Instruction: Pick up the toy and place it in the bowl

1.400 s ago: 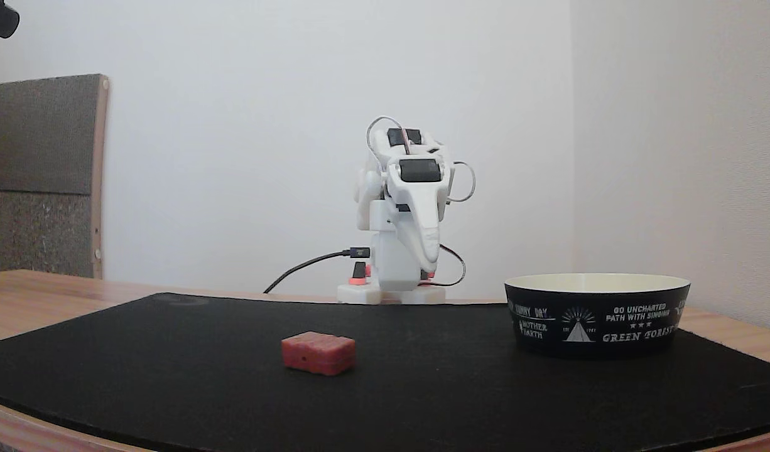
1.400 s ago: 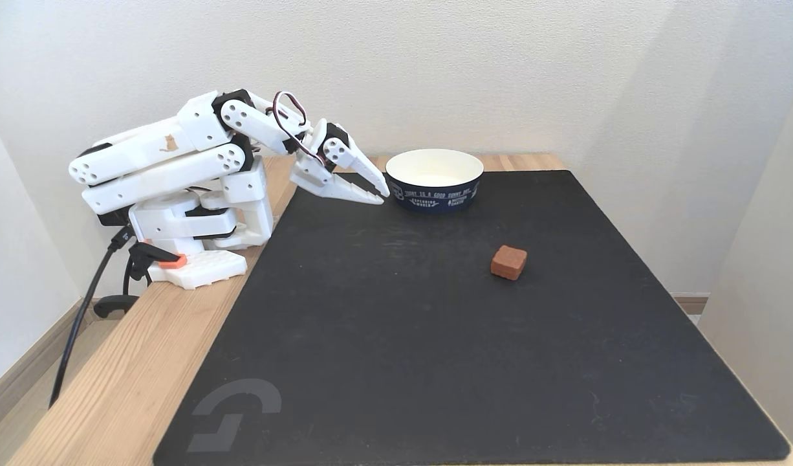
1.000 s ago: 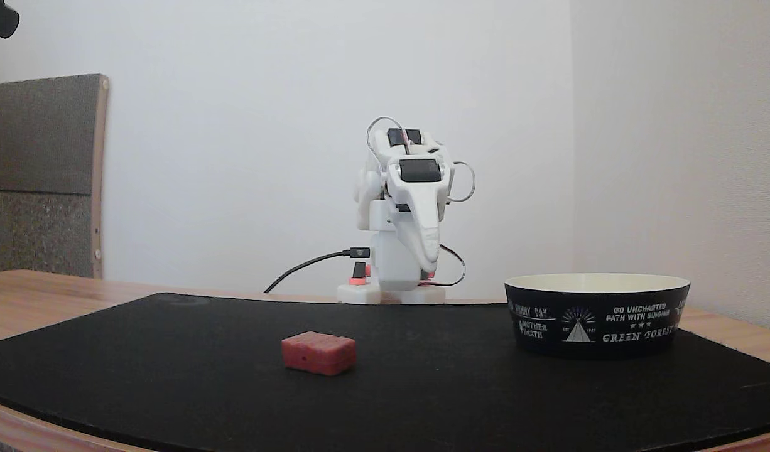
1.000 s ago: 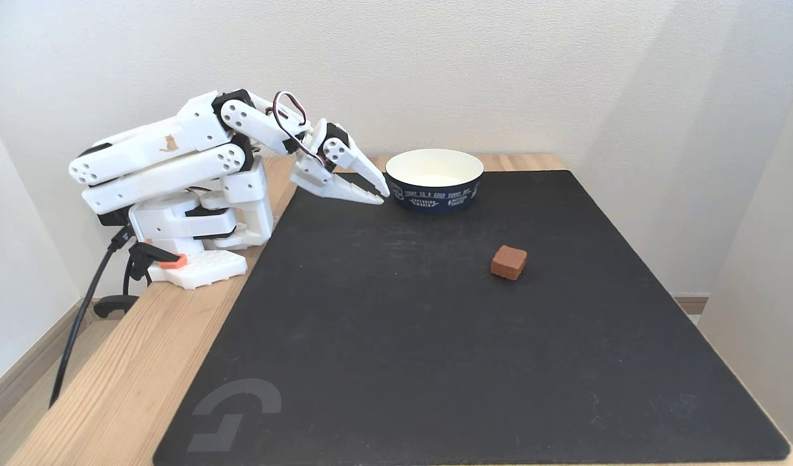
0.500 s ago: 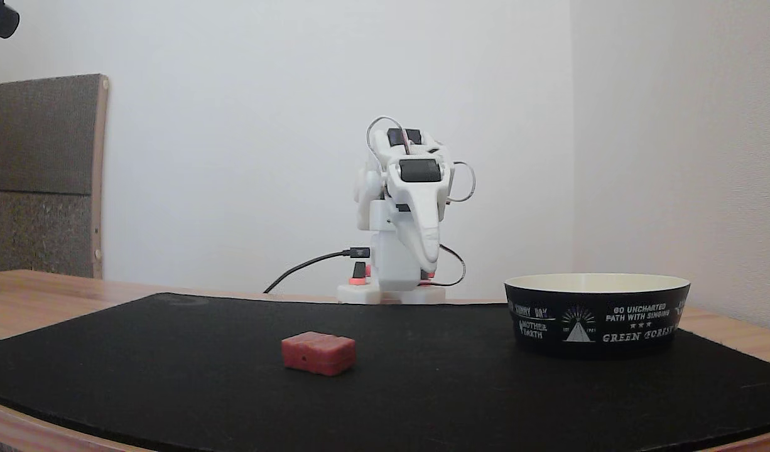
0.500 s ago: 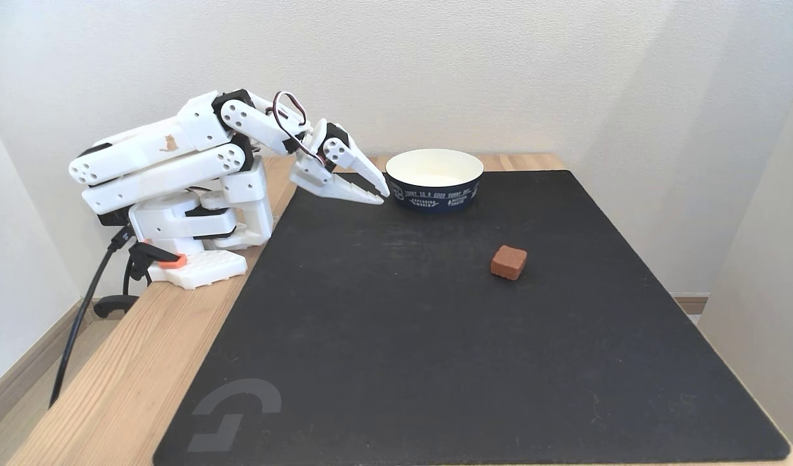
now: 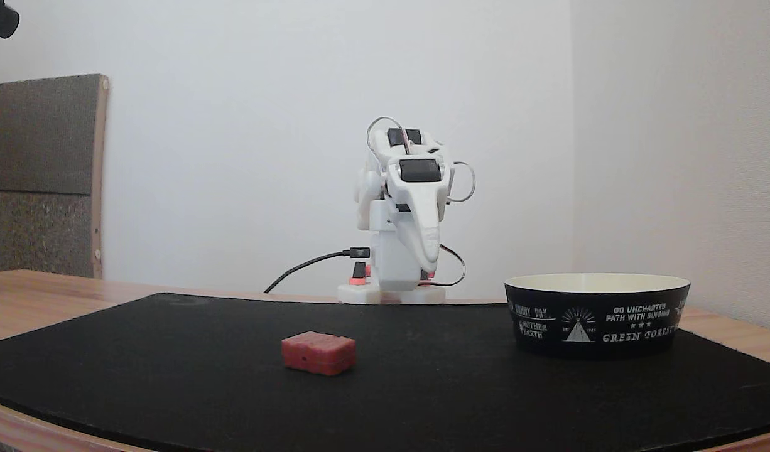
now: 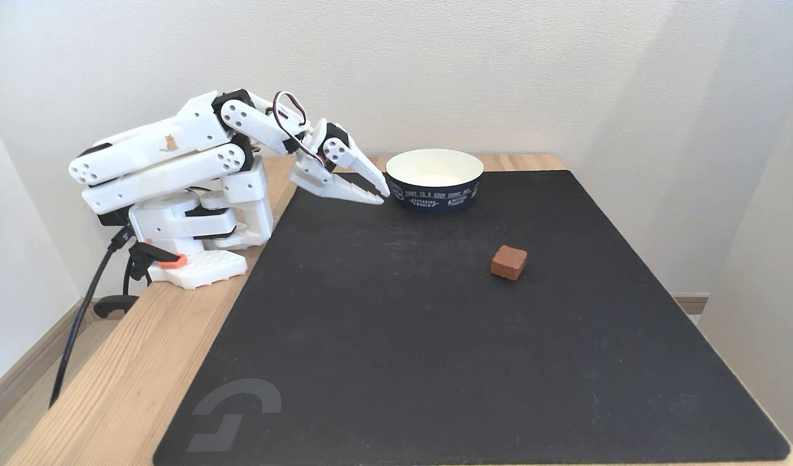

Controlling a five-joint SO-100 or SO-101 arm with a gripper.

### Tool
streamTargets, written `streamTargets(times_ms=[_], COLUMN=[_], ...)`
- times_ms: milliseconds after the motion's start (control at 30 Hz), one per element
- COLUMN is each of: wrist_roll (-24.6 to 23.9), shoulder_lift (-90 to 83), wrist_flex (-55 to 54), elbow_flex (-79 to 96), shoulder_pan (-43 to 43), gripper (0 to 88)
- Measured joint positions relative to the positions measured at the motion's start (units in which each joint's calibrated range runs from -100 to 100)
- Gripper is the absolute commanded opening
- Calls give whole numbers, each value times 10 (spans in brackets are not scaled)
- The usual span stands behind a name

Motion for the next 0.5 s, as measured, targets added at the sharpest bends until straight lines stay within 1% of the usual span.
streamTargets(times_ms=[133,167,333,500], wrist_roll=[0,0,1,1], shoulder_lift=[0,0,0,0], wrist_flex=[0,0,0,0], elbow_flex=[0,0,0,0], shoulder_pan=[0,0,0,0], gripper=[65,130,371,376])
